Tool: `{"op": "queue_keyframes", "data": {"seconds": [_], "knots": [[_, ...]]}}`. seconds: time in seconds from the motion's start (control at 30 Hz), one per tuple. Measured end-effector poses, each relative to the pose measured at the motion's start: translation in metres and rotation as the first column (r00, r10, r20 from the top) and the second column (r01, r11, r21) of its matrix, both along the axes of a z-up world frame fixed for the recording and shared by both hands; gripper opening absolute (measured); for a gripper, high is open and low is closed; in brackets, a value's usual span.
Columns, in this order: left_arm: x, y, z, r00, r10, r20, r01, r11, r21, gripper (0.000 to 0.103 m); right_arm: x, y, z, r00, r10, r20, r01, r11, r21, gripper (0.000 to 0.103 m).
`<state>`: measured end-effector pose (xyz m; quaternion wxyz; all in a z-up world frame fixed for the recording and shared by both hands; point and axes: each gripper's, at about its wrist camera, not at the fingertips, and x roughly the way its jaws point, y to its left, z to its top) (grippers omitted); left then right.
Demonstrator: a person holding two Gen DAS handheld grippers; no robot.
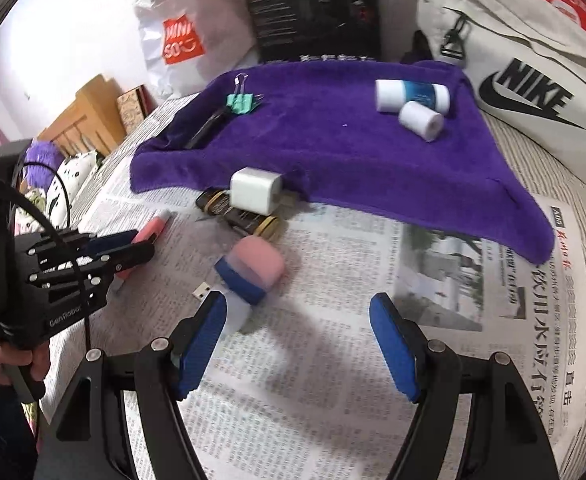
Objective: Organize rigid objects
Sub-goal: 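Grasp the pink marker with the left tool while the right tool grasps the white USB light, then lift the marker with the left tool while the right tool lifts the USB light toward the towel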
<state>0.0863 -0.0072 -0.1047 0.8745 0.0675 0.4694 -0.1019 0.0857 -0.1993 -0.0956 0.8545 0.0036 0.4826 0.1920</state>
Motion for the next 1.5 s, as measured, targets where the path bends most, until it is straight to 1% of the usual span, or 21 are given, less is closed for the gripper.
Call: {"op": "queue_keyframes", "data": {"seconds": [0.17,0.27,0.37,0.43,0.47,0.5,0.53,0.57,0.67,0.77,0.87,1.03,1.37,1.5], "knots": [[0.0,0.006,0.0,1.0,0.01,0.002,-0.01,1.0,-0.001,0.017,-0.008,0.008,-0.001,1.0,0.028,-0.008,-0.028,0.999,0.036,0.074],[-0.001,0.011,0.0,1.0,0.019,0.002,-0.019,1.0,-0.004,0.017,-0.01,0.017,-0.005,0.999,0.036,-0.016,-0.036,0.999,0.029,0.073],[-0.002,0.016,0.0,1.0,0.027,0.001,-0.027,1.0,-0.007,0.017,-0.01,0.025,-0.008,0.999,0.04,-0.007,-0.039,0.999,0.019,0.068],[-0.002,0.016,0.0,1.0,0.027,-0.001,-0.027,1.0,-0.011,0.017,-0.009,0.029,-0.009,0.999,0.042,-0.006,-0.042,0.999,0.013,0.06],[-0.001,0.017,0.0,1.0,0.028,-0.001,-0.028,1.0,-0.012,0.017,-0.008,0.03,-0.009,0.999,0.042,-0.005,-0.042,0.999,0.01,0.058],[-0.001,0.017,-0.001,1.0,0.028,0.0,-0.028,1.0,-0.012,0.017,-0.007,0.032,-0.008,0.999,0.046,0.0,-0.046,0.999,0.003,0.052],[-0.001,0.017,-0.001,1.0,0.027,0.0,-0.027,1.0,-0.012,0.017,-0.007,0.034,-0.008,0.999,0.052,0.002,-0.052,0.999,-0.002,0.042],[-0.001,0.017,-0.001,1.0,0.027,0.001,-0.027,1.0,-0.012,0.017,-0.008,0.036,-0.008,0.998,0.063,0.005,-0.063,0.998,-0.011,0.037],[-0.002,0.017,-0.002,1.0,0.029,0.002,-0.029,0.999,-0.017,0.017,-0.011,0.036,-0.008,0.997,0.078,0.012,-0.078,0.996,-0.038,0.029],[-0.002,0.017,-0.002,1.0,0.03,0.005,-0.03,0.999,-0.013,0.017,-0.015,0.025,-0.006,0.998,0.063,0.009,-0.062,0.996,-0.057,0.029],[-0.002,0.017,-0.003,1.0,0.031,0.007,-0.031,0.999,-0.013,0.017,-0.019,0.008,-0.001,0.999,0.024,0.034,-0.02,0.994,-0.11,0.029],[-0.002,0.017,-0.003,0.999,0.034,0.01,-0.034,0.999,-0.005,0.017,-0.018,-0.009,-0.006,1.0,-0.006,0.03,0.011,0.988,-0.156,0.029],[-0.001,0.014,-0.003,0.999,0.037,0.011,-0.037,0.999,0.004,0.017,-0.022,-0.01,-0.009,0.999,0.007,0.048,0.001,0.987,-0.16,0.029],[-0.002,0.016,-0.004,0.999,0.038,0.013,-0.038,0.999,-0.012,0.017,-0.022,-0.01,-0.008,0.999,0.008,0.047,-0.001,0.988,-0.154,0.028]]}}
